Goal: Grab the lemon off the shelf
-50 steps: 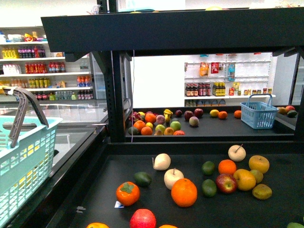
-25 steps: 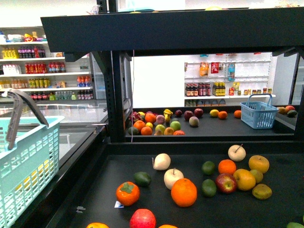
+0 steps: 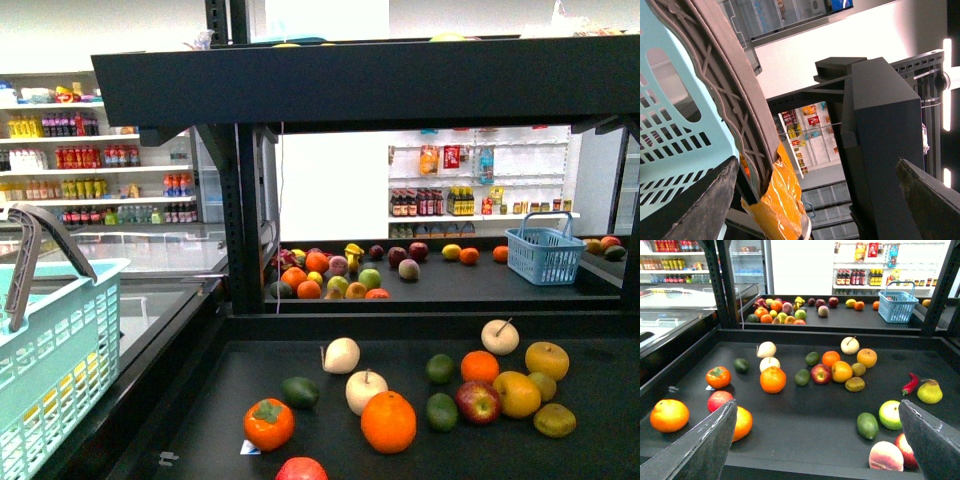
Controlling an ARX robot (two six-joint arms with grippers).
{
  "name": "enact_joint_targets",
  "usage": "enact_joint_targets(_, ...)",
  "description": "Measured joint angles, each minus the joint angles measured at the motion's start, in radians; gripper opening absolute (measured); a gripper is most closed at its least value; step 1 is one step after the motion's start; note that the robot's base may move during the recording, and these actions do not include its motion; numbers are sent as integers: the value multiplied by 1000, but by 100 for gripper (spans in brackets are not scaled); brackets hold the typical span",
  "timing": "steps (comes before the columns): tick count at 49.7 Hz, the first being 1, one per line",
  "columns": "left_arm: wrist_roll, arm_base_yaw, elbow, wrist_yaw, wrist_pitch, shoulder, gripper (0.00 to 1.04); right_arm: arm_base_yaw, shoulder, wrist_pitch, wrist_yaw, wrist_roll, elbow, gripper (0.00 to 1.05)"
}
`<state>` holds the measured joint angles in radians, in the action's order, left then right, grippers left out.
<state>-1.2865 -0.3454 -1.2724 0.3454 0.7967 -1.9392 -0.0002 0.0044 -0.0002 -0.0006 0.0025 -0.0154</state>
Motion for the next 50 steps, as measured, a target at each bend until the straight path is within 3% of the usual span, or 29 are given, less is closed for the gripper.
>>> enact_joint_targets(7,88,-9,89,-26,-163,115,97,0,0,0,0,0,0,97)
enact_joint_targets(16,345,13,219,-161,-373,345,97,0,0,0,0,0,0,97)
enact_joint_targets(21,609,96,352,-275,-424,556,97,0,0,0,0,0,0,97)
enact_joint_targets(32,950,281,612,-475,-408,914,97,0,0,0,0,0,0,97)
enact_joint_targets(38,1172,343,793,-343,-464,1135,74,0,0,0,0,0,0,97)
enact_joint_targets(50,1264,346,1073,-346,-487,1424,28,0,0,0,0,0,0,97)
